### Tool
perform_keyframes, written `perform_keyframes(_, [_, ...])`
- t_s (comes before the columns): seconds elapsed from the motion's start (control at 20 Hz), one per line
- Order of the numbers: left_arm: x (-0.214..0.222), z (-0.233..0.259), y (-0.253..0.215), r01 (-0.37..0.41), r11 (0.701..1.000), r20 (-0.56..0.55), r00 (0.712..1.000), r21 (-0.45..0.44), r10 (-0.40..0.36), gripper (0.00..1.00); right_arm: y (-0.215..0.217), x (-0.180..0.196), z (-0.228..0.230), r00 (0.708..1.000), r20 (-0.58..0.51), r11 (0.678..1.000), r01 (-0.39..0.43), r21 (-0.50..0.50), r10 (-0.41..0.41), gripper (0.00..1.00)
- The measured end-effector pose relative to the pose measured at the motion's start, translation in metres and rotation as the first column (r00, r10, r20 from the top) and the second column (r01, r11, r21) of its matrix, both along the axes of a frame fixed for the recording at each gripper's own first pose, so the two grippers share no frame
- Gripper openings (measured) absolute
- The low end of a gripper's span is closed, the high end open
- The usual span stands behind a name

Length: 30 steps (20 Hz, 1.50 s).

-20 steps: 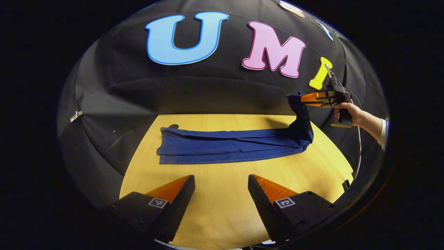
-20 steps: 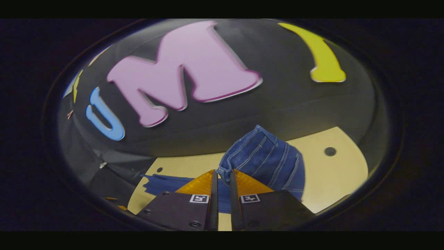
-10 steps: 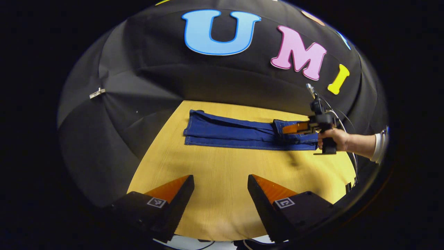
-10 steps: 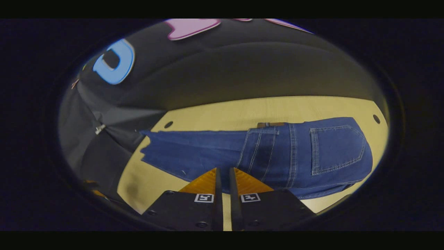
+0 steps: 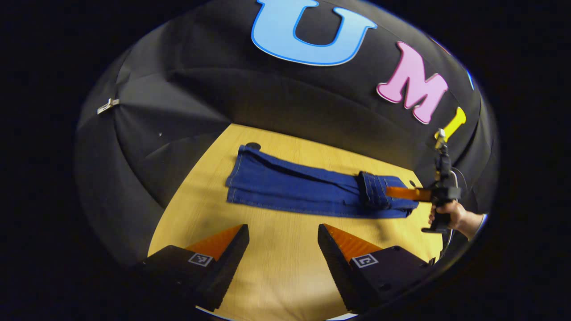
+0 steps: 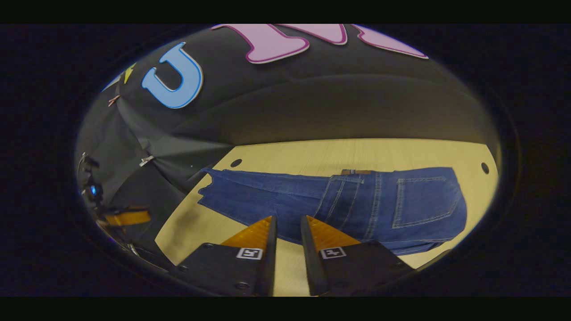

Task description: Grasp the waist and the cuffs of the jeans and fold them to make the two legs overlap; first hold the waist and fold one-third of the jeans toward the cuffs, then hold the cuffs and fold the remaining one-third in the same direction to finish folding.

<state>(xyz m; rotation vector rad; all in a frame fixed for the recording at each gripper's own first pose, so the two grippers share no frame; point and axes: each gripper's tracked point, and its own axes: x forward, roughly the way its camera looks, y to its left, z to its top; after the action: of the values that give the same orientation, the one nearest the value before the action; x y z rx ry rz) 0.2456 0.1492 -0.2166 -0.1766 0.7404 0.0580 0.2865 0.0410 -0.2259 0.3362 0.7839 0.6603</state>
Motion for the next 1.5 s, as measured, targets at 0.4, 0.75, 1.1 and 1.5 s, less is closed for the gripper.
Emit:
perform_keyframes(0.4, [0.106, -0.066, 0.066, -0.201, 0.978, -0.346, 0.922, -0.047, 0.172, 0.96, -0.085, -0.015, 0.025, 0.995, 0.097, 0.999, 0.009, -0.033, -0.006, 0.79])
perform_keyframes(0.75, [0.109, -0.137, 0.1, -0.341, 0.94, -0.491, 0.817, 0.012, 0.303, 0.97, -0.132, -0.042, -0.022, 1.0, 0.023, 0.995, -0.011, -0.104, 0.013, 0.79])
perform_keyframes(1.1, [0.109, -0.152, 0.09, -0.248, 0.963, -0.553, 0.79, 0.108, 0.266, 0.95, -0.123, -0.034, -0.022, 1.0, 0.003, 0.999, -0.009, -0.048, 0.009, 0.79])
perform_keyframes(1.5, [0.128, -0.144, 0.062, -0.336, 0.941, -0.42, 0.86, -0.034, 0.292, 0.07, -0.134, -0.04, -0.019, 0.999, 0.021, 0.998, -0.027, -0.063, 0.028, 0.79])
